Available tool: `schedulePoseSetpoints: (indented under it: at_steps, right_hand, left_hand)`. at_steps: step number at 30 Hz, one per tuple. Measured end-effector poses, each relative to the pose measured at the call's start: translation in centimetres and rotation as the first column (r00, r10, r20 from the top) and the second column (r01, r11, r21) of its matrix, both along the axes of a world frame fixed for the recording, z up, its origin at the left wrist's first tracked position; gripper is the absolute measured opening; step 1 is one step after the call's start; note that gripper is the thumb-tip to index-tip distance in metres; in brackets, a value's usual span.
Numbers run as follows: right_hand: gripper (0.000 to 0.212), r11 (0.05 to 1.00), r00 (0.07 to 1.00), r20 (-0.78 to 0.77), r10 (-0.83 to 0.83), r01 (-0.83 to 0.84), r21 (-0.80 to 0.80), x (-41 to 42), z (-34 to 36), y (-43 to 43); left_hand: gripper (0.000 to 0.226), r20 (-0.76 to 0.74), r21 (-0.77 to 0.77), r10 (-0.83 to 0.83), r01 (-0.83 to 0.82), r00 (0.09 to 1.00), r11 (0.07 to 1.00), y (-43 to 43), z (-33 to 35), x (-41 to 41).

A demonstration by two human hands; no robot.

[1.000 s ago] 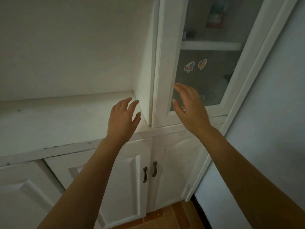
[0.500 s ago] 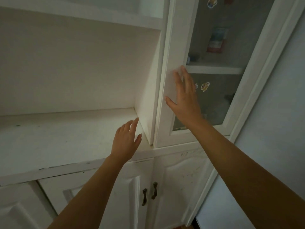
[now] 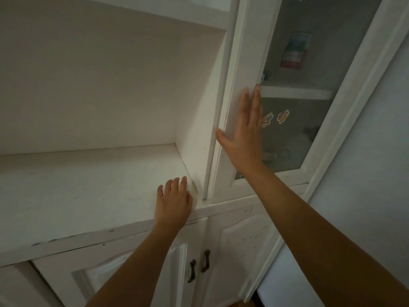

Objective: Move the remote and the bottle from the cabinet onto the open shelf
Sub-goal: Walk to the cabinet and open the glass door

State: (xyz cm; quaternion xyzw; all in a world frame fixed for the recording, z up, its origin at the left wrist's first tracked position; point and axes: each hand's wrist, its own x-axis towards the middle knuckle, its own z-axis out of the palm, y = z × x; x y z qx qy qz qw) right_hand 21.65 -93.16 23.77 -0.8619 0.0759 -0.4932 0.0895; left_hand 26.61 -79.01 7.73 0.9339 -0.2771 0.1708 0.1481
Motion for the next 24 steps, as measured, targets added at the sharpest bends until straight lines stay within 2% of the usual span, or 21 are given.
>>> schedulePoseSetpoints:
  at_steps: [4,17,24]
  right_hand:
    - [0.092,1.000,1.000,0.024,-0.014,0.014,0.020,0.5,-0.6,0.1]
    - [0.087,0.996,0.998,0.007,0.059,-0.060,0.059,0.4,-0.3,0.7]
    - [0.087,0.995,0.996,-0.009,0.090,-0.090,0.050,-2.8,-0.3,0.7]
  left_hand:
    - [0.040,0.068,-0.002,0.011,-0.011,0.998,1.000,-0.1,-0.5,0.3]
    - [0.040,-0.002,0.037,0.049,-0.049,0.999,0.998,0.4,0.0,0.3]
    - [0.038,-0.001,0.027,0.076,-0.076,0.997,0.997,0.4,0.1,0.3]
